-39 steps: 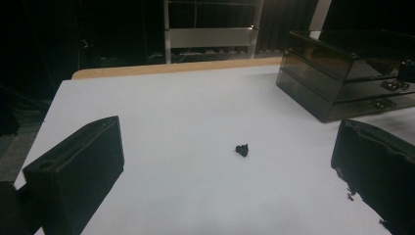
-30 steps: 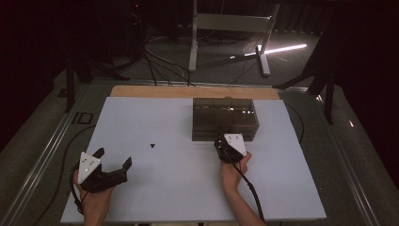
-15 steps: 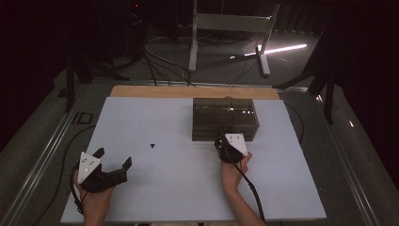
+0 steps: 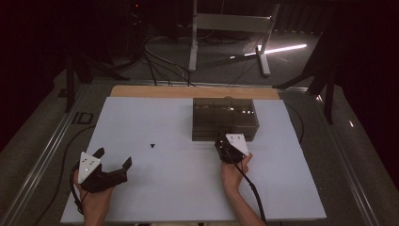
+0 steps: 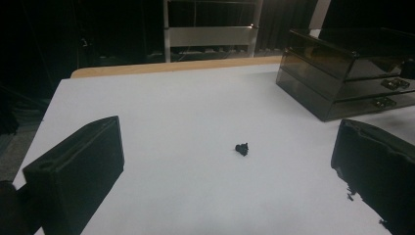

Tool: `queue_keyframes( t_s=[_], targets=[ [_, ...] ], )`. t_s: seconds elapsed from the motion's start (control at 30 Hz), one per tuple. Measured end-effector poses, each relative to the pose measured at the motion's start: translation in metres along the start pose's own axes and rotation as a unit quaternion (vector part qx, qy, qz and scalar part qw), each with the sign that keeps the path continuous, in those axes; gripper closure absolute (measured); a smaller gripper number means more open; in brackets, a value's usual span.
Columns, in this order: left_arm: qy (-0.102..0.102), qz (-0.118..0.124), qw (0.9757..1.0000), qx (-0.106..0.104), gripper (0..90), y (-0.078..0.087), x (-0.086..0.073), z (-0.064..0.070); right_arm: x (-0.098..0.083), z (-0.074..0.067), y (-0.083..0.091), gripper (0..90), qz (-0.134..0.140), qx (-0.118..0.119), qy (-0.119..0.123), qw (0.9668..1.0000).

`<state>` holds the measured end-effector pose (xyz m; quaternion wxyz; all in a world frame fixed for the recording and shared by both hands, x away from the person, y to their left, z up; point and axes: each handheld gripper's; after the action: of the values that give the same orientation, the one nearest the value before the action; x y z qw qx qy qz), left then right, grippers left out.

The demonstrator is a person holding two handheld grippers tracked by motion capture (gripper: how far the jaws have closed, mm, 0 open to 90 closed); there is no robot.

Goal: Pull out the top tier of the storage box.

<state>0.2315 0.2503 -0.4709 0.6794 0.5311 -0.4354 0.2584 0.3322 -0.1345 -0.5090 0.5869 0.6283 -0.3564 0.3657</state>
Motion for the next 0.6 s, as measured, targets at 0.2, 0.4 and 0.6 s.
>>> queue_keyframes(
  t_s=[0.2, 0.4, 0.6],
  targets=[
    [0.001, 0.001, 1.0000, 0.001, 0.4, 0.000, 0.000, 0.000, -0.002, 0.001, 0.004, 56.4, -0.001, 0.003, -0.001, 1.0000],
    [0.000, 0.001, 1.0000, 0.001, 0.4, 0.000, 0.000, 0.000, -0.004, 0.001, 0.010, 56.2, -0.004, 0.005, -0.001, 1.0000],
    [0.000, 0.001, 1.0000, 0.001, 0.4, 0.000, 0.000, 0.000, -0.005, 0.007, 0.011, 29.4, -0.007, 0.015, -0.005, 0.9999]
  ],
)
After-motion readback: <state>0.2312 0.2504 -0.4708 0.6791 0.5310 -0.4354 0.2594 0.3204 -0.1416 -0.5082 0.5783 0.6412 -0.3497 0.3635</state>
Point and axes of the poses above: each handheld gripper's, and its own axes: y roughly backward along the jaws, x roughly out of its top, z roughly to its right, and after that the axes turned 11 degrees about -z, right-handed
